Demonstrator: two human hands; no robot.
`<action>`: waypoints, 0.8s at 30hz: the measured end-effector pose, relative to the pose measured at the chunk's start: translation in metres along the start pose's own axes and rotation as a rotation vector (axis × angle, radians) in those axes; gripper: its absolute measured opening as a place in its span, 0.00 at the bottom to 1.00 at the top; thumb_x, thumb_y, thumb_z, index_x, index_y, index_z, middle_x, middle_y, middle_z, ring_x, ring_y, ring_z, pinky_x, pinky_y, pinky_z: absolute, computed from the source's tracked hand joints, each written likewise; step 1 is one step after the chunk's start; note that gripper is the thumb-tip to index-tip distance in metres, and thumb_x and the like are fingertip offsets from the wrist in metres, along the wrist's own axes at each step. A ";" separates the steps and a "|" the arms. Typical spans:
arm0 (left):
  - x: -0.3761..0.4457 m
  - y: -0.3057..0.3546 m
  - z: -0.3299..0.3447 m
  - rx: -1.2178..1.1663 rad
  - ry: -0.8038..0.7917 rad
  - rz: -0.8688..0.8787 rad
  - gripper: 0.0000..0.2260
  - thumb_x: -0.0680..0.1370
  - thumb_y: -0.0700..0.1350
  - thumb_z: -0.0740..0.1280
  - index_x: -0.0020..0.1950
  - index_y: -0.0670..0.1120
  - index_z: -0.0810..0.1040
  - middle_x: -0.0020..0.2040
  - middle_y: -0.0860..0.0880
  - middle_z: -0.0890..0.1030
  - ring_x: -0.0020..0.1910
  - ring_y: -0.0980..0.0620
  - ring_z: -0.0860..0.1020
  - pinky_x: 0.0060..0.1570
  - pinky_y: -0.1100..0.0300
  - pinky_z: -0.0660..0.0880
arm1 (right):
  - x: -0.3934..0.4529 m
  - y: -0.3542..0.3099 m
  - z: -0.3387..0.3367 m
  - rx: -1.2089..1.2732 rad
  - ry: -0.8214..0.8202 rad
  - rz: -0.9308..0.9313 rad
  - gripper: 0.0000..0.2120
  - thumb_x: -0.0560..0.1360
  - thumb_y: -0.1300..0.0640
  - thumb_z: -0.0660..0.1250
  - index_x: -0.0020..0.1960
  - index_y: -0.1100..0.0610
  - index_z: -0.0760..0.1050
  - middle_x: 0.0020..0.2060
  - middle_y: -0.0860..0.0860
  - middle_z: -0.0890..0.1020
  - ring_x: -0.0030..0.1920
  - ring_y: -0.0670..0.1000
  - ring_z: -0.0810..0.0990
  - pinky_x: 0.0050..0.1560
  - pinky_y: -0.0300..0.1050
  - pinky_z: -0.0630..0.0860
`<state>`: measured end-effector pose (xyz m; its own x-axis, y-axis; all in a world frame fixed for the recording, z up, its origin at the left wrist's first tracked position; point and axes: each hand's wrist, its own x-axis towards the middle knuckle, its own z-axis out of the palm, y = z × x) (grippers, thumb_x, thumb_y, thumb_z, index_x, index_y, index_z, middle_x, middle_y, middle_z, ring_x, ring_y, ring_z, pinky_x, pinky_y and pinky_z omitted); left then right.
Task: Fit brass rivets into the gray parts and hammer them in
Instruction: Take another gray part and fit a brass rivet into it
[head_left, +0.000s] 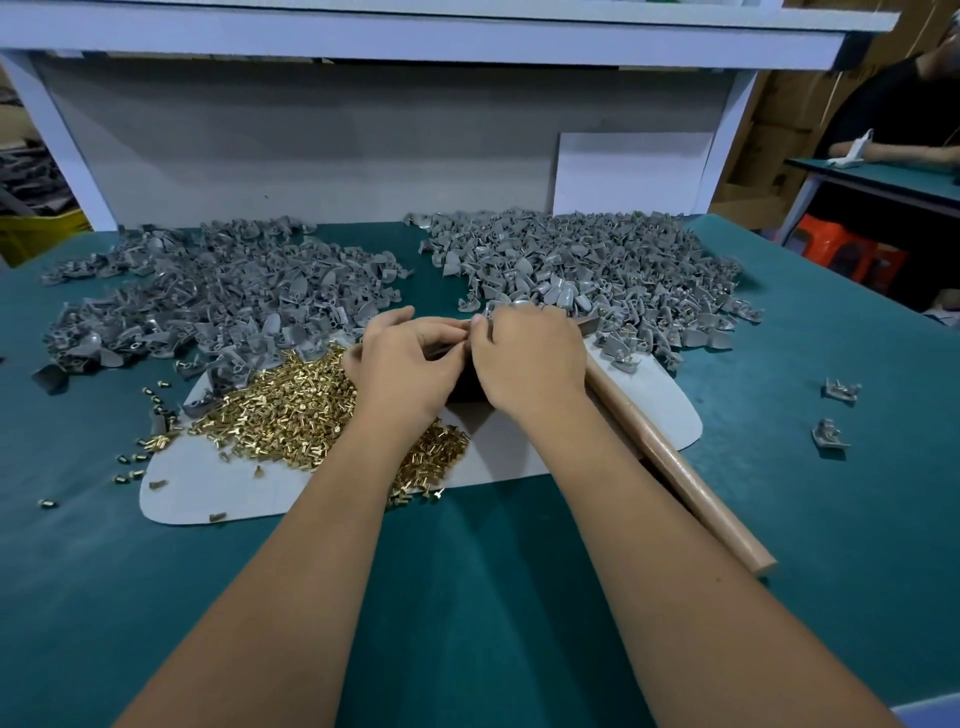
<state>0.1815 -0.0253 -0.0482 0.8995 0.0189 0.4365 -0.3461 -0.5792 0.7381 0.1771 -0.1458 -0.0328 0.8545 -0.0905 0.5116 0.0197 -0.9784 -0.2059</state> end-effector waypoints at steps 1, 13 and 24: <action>0.000 0.000 0.000 0.022 0.002 -0.012 0.07 0.77 0.51 0.71 0.44 0.64 0.83 0.44 0.72 0.76 0.69 0.56 0.66 0.66 0.54 0.54 | -0.001 -0.001 0.000 -0.013 0.012 0.002 0.21 0.80 0.46 0.52 0.49 0.57 0.80 0.47 0.56 0.82 0.50 0.59 0.77 0.51 0.51 0.69; 0.000 0.002 -0.001 0.066 0.018 -0.030 0.05 0.77 0.50 0.71 0.48 0.61 0.85 0.45 0.65 0.78 0.68 0.57 0.69 0.66 0.51 0.56 | -0.006 -0.004 0.010 -0.137 0.073 0.004 0.15 0.81 0.53 0.54 0.50 0.57 0.78 0.48 0.54 0.81 0.51 0.57 0.75 0.52 0.50 0.67; -0.001 0.000 -0.001 0.059 -0.003 -0.055 0.05 0.77 0.52 0.69 0.48 0.62 0.85 0.51 0.62 0.81 0.65 0.55 0.71 0.64 0.48 0.56 | -0.012 -0.001 0.009 -0.029 0.066 0.029 0.20 0.82 0.50 0.49 0.51 0.57 0.76 0.49 0.53 0.79 0.52 0.56 0.73 0.53 0.51 0.64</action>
<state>0.1806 -0.0248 -0.0480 0.9177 0.0493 0.3943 -0.2797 -0.6246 0.7291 0.1715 -0.1424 -0.0461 0.8186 -0.1302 0.5594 -0.0209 -0.9801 -0.1976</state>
